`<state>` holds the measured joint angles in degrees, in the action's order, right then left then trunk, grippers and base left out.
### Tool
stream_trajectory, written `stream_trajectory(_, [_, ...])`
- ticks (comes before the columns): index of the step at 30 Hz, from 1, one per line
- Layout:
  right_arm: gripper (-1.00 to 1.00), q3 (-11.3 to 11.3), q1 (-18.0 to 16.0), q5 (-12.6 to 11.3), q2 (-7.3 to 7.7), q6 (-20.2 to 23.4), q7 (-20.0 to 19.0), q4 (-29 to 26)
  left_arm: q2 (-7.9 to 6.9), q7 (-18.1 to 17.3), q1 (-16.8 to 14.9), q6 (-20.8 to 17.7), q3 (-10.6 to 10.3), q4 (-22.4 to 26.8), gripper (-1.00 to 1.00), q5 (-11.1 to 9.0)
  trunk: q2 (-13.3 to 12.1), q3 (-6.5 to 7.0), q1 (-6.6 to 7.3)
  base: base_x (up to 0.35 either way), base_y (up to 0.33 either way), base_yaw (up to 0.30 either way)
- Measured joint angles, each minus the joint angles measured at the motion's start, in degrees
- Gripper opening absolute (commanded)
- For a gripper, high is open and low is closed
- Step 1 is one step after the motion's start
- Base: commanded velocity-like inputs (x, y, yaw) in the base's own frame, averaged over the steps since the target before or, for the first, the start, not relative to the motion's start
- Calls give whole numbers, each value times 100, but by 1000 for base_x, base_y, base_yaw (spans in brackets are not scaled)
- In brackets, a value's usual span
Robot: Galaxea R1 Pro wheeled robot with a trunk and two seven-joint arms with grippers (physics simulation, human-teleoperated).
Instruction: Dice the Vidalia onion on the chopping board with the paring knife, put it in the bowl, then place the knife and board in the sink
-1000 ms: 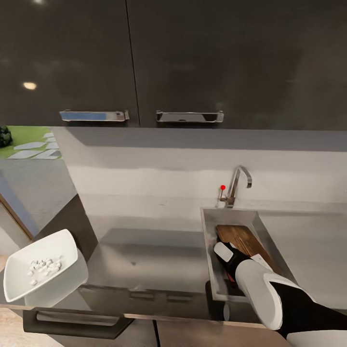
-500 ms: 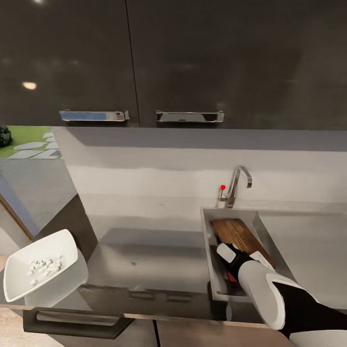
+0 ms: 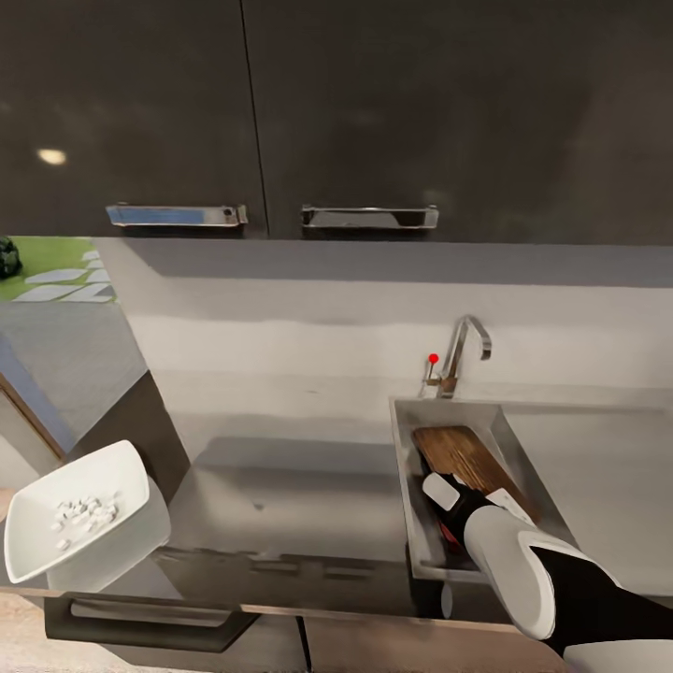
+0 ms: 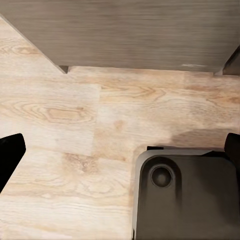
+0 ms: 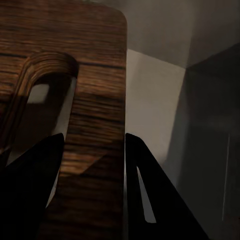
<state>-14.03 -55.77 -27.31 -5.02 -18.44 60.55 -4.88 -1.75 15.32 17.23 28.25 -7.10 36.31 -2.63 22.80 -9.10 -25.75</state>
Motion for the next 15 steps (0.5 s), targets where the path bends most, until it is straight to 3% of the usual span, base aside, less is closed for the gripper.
stream_trajectory(15, [-100,2,0,1,3,0,-9,3,0,0,0,0,0,0,100,1,1,-83,0,0,0,0])
